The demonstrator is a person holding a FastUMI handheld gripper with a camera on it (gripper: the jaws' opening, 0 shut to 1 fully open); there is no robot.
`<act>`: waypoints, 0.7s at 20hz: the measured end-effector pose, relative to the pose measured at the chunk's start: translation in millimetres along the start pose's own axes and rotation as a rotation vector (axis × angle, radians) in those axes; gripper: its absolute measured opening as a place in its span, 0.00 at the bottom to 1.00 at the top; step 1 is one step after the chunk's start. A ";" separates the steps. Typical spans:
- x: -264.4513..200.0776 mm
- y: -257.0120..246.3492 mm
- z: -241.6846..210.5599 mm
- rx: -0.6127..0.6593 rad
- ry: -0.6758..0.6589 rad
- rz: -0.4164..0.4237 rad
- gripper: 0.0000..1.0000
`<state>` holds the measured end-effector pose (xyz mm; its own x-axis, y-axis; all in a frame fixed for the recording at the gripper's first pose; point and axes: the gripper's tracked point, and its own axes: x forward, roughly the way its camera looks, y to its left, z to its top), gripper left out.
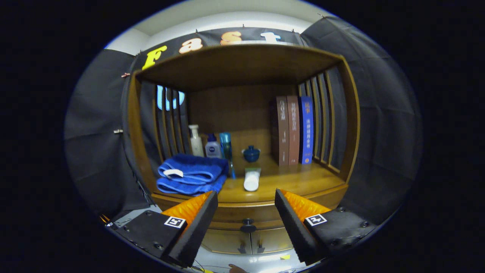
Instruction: Pull open the drawer, take out the items inside it, and place them on the countertop above the cabinet.
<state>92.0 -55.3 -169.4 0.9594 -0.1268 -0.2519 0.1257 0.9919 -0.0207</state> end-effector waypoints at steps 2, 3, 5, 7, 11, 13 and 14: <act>-26.6 4.0 35.1 -0.011 -0.062 0.003 0.99; -40.9 7.3 49.6 -0.018 -0.089 0.005 0.99; -66.7 10.3 74.6 -0.040 -0.126 0.004 0.98; -89.7 15.1 91.5 -0.056 -0.151 0.006 0.98; -119.5 16.7 108.2 -0.055 -0.184 0.015 0.98; -129.2 16.9 111.1 -0.046 -0.190 0.020 0.98; -132.5 16.5 112.0 -0.045 -0.192 0.020 0.98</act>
<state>-4.8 -23.5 -28.0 0.9927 -0.1028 -0.0636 0.0989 0.9932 -0.0617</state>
